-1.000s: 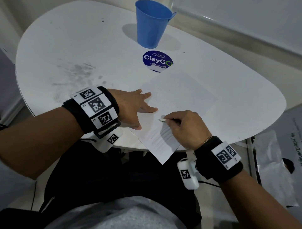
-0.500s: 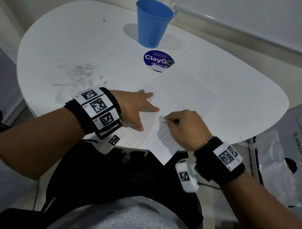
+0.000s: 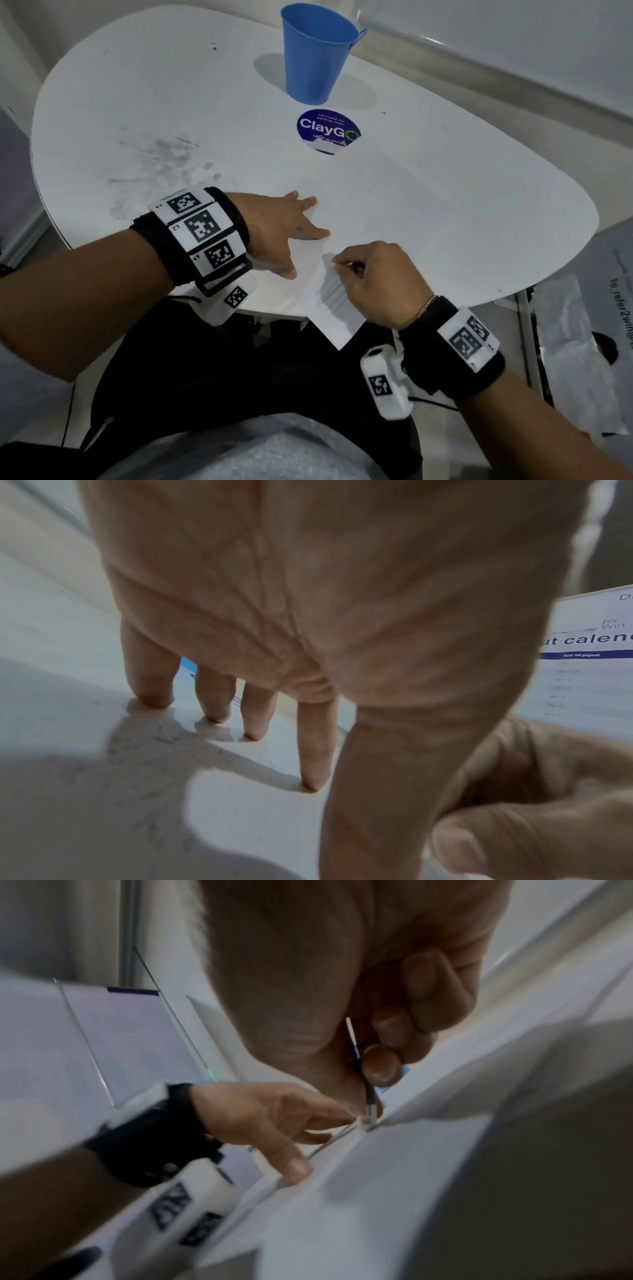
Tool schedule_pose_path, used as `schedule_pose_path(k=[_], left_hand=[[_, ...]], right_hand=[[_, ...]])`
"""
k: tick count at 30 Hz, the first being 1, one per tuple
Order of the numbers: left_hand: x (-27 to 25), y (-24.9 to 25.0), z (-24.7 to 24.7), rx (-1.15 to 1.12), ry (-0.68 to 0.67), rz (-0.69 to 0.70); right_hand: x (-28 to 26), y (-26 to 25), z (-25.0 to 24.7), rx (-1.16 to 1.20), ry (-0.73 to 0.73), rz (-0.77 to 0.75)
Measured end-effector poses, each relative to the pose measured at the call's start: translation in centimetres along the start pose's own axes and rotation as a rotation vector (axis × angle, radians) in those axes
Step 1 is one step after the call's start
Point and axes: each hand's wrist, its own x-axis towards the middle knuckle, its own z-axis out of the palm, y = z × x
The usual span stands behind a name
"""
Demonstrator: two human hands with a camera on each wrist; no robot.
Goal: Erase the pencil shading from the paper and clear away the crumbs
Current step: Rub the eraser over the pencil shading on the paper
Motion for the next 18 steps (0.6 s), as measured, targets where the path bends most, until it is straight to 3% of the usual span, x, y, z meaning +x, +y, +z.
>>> schedule_pose_path(k=[2, 6, 11, 16, 18], left_hand=[[0.0, 0.0, -0.1, 0.011, -0.001, -0.001], [0.1, 0.2, -0.1, 0.029, -0.001, -0.005], [0.1, 0.0, 0.0, 0.021, -0.001, -0.007], [0.1, -0.1, -0.1, 0.023, -0.011, -0.004], [0.1, -0.1, -0.1, 0.018, -0.015, -0.005]], right_hand=[[0.1, -0.1, -0.3, 0.029, -0.042, 0.009], [1.5, 1.9, -1.5, 0.047, 0.116, 0.144], [-0.1, 0.0, 0.3, 0.01, 0.013, 0.015], [1.4, 2.1, -1.5, 0.016, 0.121, 0.148], [0.8, 1.2, -0.9, -0.004, 0.072, 0.097]])
